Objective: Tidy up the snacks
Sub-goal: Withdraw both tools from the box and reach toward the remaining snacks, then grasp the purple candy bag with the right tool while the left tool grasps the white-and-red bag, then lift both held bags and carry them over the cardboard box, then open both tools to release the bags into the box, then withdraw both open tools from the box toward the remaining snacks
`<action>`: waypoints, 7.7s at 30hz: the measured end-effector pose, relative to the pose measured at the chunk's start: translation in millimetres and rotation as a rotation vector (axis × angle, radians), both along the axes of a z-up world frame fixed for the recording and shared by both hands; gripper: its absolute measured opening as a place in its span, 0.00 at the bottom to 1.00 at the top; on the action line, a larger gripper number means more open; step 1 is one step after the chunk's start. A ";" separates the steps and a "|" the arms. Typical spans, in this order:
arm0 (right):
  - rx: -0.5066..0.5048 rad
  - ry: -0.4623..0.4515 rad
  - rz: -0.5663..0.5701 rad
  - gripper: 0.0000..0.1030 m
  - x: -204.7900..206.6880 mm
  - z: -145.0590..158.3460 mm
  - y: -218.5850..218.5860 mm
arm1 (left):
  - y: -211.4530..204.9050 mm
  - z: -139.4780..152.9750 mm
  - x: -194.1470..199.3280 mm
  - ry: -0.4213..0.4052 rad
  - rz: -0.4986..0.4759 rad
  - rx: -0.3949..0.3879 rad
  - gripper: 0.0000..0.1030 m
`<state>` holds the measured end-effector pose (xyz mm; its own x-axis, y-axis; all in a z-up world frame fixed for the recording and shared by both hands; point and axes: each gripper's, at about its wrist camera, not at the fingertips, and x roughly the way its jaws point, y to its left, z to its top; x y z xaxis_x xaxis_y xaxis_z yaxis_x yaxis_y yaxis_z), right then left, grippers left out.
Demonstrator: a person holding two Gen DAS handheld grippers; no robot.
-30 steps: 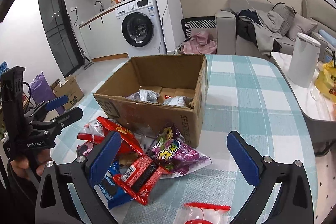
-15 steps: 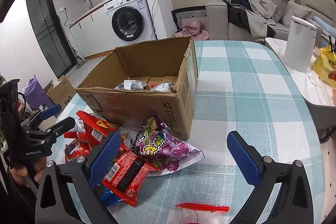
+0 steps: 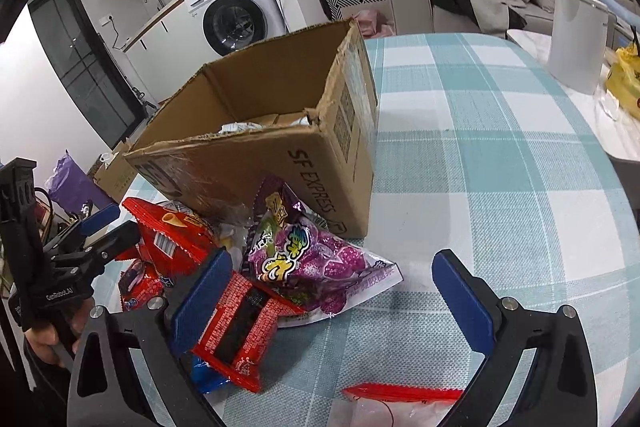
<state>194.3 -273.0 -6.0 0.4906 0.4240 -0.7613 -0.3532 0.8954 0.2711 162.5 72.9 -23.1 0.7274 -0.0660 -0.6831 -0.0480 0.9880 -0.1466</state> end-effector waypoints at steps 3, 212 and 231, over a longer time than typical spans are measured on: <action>0.023 0.035 -0.009 0.99 3.7 -7.2 -0.8 | 2.7 -1.2 3.5 0.001 -0.002 -0.022 0.99; -0.114 -0.138 0.064 0.99 -65.9 33.2 -36.3 | -22.9 38.8 -72.0 -0.105 -0.063 0.098 0.99; -0.281 -0.055 0.158 0.99 -82.2 -12.3 -43.6 | -8.6 -1.5 -69.5 -0.001 -0.044 0.100 0.99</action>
